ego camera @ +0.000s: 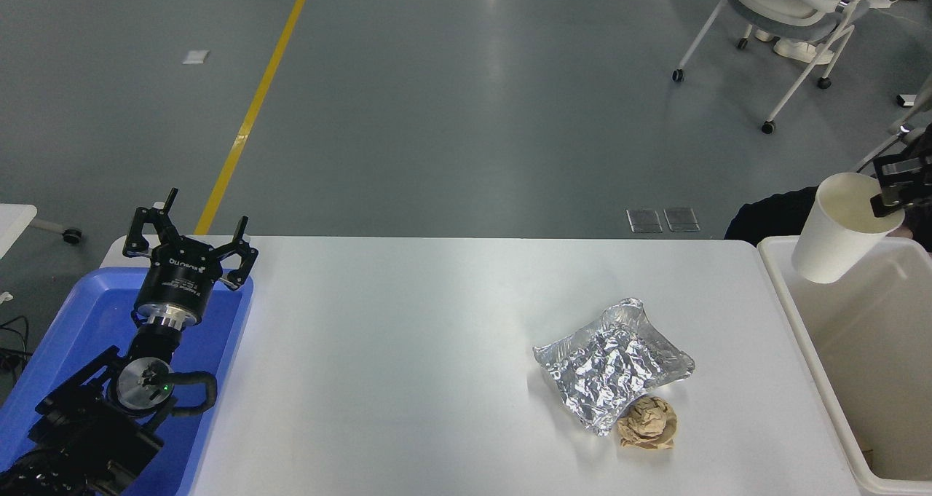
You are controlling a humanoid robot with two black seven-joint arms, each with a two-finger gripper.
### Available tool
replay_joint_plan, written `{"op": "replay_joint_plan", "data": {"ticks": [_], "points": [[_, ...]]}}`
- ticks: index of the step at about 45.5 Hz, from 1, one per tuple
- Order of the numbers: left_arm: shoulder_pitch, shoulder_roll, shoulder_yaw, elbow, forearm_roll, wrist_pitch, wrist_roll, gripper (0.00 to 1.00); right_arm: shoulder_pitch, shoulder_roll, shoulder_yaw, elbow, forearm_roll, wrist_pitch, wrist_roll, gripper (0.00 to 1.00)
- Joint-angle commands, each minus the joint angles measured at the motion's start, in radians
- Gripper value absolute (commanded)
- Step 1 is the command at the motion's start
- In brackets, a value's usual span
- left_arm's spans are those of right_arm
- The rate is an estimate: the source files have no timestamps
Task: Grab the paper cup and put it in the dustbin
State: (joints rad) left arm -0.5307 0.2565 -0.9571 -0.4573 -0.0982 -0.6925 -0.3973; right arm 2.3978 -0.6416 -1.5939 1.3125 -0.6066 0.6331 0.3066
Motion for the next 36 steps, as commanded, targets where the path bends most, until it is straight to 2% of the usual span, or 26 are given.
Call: {"op": "replay_joint_plan", "data": {"ticks": [1,7,13,16,20,26,30,36], "points": [[0.0,0.001,0.0,0.0,0.0,-0.001,0.0,1.0,-0.031,-0.187,-0.029,-0.156,-0.123,0.007,-0.001,0.0],[0.0,0.0,0.0,0.0,0.0,0.001,0.0,1.0,-0.149,-0.306,0.0,-0.343,-0.151,-0.027,0.003,0.0],[0.0,0.0,0.0,0.0,0.0,0.001,0.0,1.0,-0.385,-0.417,0.116,-0.498,-0.137,-0.167,0.002,0.0],[0.0,0.0,0.0,0.0,0.0,-0.001,0.0,1.0,-0.535,-0.437,0.234,-0.555,-0.111,-0.219,-0.003,0.0],[0.0,0.0,0.0,0.0,0.0,0.001,0.0,1.0,-0.814,-0.437,0.458,-0.616,-0.02,-0.271,-0.015,0.0],[0.0,0.001,0.0,-0.001,0.0,-0.001,0.0,1.0,-1.204,-0.386,0.793,-0.713,0.077,-0.366,-0.047,0.0],[0.0,0.0,-0.002,0.0,0.0,0.001,0.0,1.0,-1.489,-0.251,1.06,-0.826,0.14,-0.441,-0.08,0.0],[0.0,0.0,-0.002,0.0,0.0,-0.001,0.0,1.0,-1.718,-0.101,1.271,-1.001,0.177,-0.516,-0.083,0.0]]}}
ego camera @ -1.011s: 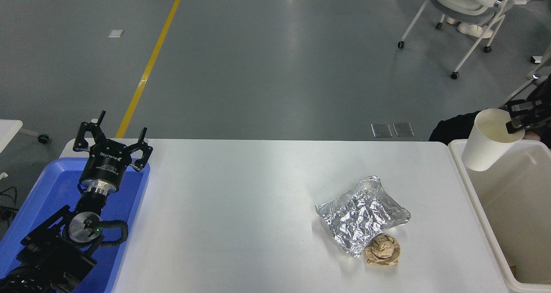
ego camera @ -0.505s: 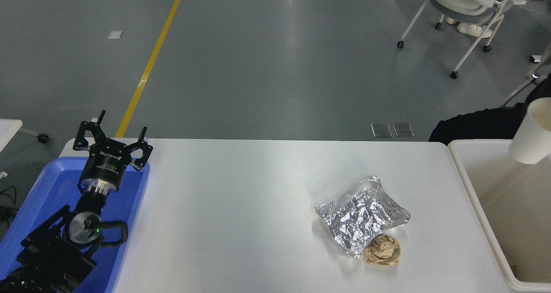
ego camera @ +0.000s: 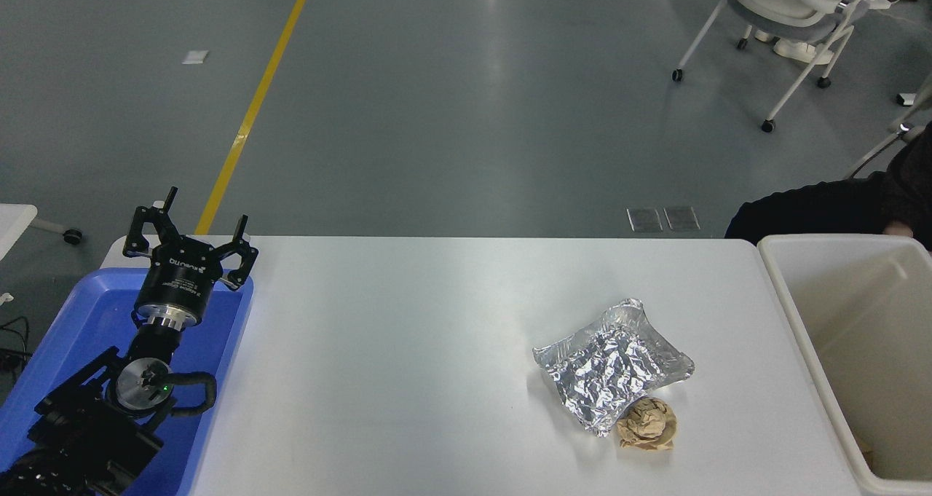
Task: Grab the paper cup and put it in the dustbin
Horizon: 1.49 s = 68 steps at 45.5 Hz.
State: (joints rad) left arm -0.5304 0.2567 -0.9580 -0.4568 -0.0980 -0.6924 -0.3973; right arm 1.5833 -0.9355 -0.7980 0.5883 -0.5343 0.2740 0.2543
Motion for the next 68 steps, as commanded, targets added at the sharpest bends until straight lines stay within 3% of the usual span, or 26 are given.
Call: {"op": "replay_joint_plan", "data": {"ticks": [1,11,68], "points": [[0.0,-0.001,-0.001,0.0,0.0,0.001,0.0,1.0,-0.925,0.219,0.496,-0.292,0.105,-0.168,-0.032,0.0],[0.0,-0.001,-0.001,-0.002,0.0,0.001,0.0,1.0,-0.994,0.288,0.562,-0.305,0.108,-0.196,-0.046,0.0],[-0.002,0.001,0.002,-0.002,0.0,-0.001,0.003,1.0,-0.888,0.245,0.546,-0.275,0.059,-0.176,-0.075,0.0]]}}
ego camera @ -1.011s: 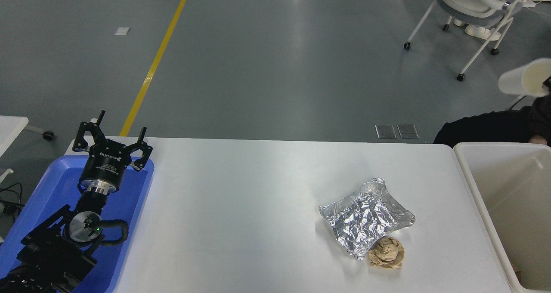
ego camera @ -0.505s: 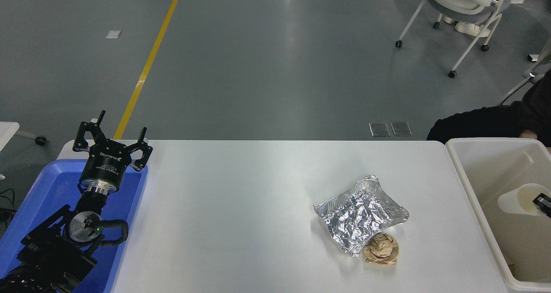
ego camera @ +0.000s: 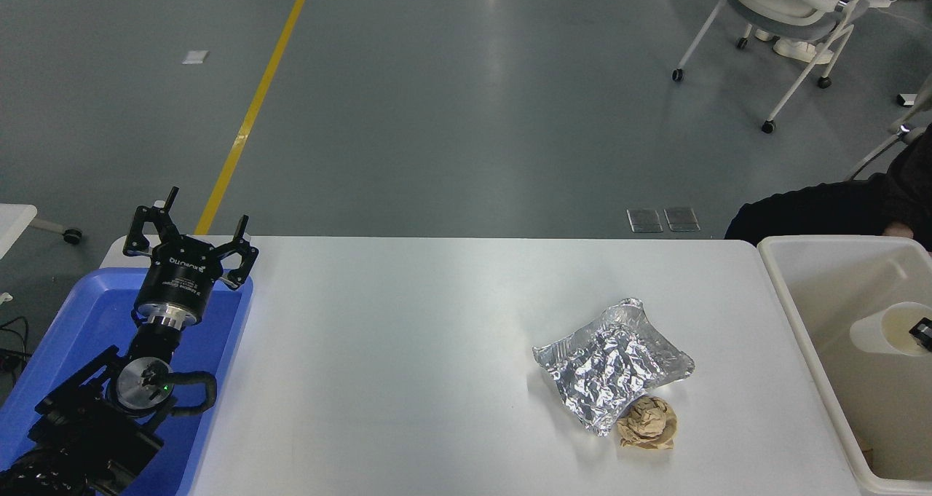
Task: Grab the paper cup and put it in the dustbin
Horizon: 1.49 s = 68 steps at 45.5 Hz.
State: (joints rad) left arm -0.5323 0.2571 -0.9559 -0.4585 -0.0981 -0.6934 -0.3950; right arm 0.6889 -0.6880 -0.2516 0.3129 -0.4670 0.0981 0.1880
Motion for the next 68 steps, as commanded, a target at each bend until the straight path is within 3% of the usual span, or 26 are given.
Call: {"op": "replay_joint_plan", "data": {"ticks": [1,6,7,8,9,28,38,44,56,63,68], "points": [[0.0,0.001,0.0,0.0,0.0,0.0,0.001,1.0,0.006,-0.002,0.0,0.0,-0.013,0.0,-0.008,0.0],[0.0,-0.001,0.0,0.0,0.0,0.0,0.001,1.0,0.008,-0.004,0.002,0.0,-0.016,-0.001,-0.008,0.0],[0.0,-0.001,0.0,0.0,0.0,0.0,-0.001,1.0,0.008,-0.005,0.002,0.0,-0.016,-0.001,-0.008,0.27],[0.0,-0.001,0.0,0.0,0.0,0.0,-0.001,1.0,0.008,-0.007,0.002,0.0,-0.016,-0.004,-0.007,0.75],[0.0,0.001,0.0,0.0,0.0,0.0,-0.001,1.0,0.012,-0.007,0.003,0.0,-0.015,-0.001,-0.008,1.0],[-0.002,0.001,0.002,0.0,0.0,0.0,0.001,1.0,0.098,-0.016,-0.049,0.052,-0.047,0.054,-0.007,1.0],[-0.002,-0.001,0.003,0.0,0.0,-0.002,0.002,1.0,0.435,-0.18,-0.415,0.408,-0.051,0.069,-0.007,1.0],[-0.002,0.001,0.003,0.0,0.0,-0.002,0.002,1.0,0.739,-0.185,-0.725,0.615,-0.044,0.146,0.002,1.0],[-0.002,0.001,0.003,0.0,0.0,-0.002,0.001,1.0,1.245,-0.059,-0.992,0.994,-0.021,0.448,0.007,1.0],[0.0,0.001,0.005,0.001,0.0,0.0,0.001,1.0,1.474,0.112,-1.057,1.141,0.23,0.574,0.013,1.0],[0.0,0.001,0.003,0.001,0.0,0.0,-0.001,1.0,1.577,0.214,-1.06,1.195,0.317,0.637,0.013,1.0]]}}
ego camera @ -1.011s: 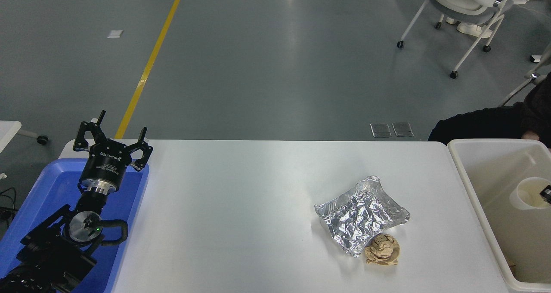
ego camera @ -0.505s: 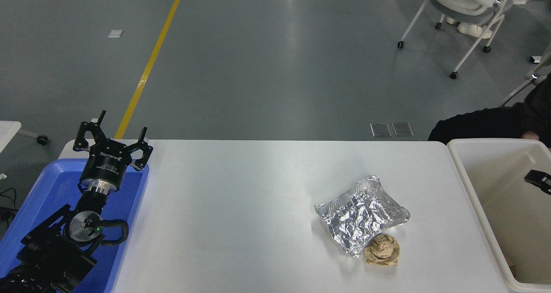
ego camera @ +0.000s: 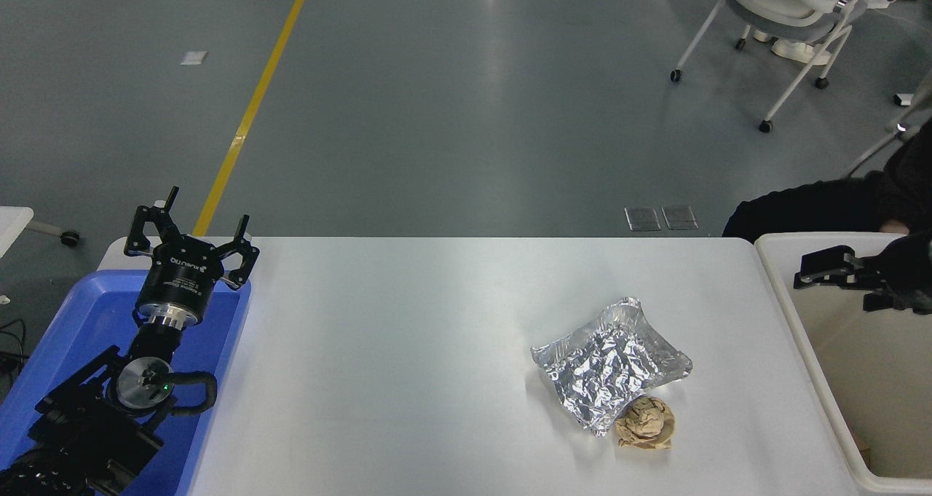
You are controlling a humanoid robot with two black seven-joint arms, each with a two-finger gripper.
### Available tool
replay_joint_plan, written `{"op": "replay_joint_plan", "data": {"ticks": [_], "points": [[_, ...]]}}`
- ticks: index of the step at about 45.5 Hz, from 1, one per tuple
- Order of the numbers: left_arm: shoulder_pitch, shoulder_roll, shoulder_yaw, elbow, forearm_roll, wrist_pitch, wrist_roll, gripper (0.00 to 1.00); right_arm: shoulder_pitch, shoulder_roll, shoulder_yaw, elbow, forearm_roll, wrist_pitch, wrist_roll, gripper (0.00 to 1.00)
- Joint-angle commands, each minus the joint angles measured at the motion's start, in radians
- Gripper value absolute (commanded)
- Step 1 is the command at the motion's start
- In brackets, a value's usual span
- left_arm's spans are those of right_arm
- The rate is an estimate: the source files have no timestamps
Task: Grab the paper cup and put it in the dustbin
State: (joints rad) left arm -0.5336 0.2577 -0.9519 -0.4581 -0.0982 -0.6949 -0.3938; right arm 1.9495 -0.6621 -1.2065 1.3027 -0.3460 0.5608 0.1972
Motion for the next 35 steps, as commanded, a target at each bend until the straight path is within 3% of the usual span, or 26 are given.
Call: {"op": "replay_joint_plan", "data": {"ticks": [1,9,23,35], "points": [[0.001,0.0,-0.001,0.001,0.0,0.002,-0.002,1.0,0.333,0.203,-0.102,0.219,0.202,0.185,0.004,1.0],[0.003,0.0,-0.004,0.001,0.0,0.003,-0.004,1.0,0.526,0.352,-0.093,0.355,0.347,0.225,0.013,1.0],[0.004,0.0,-0.005,0.001,0.0,0.003,-0.004,1.0,0.62,0.539,-0.056,0.362,0.564,0.225,0.018,1.0],[0.003,-0.002,-0.005,0.001,0.0,0.003,-0.004,1.0,0.623,0.576,-0.05,0.356,0.598,0.225,0.034,1.0]]}}
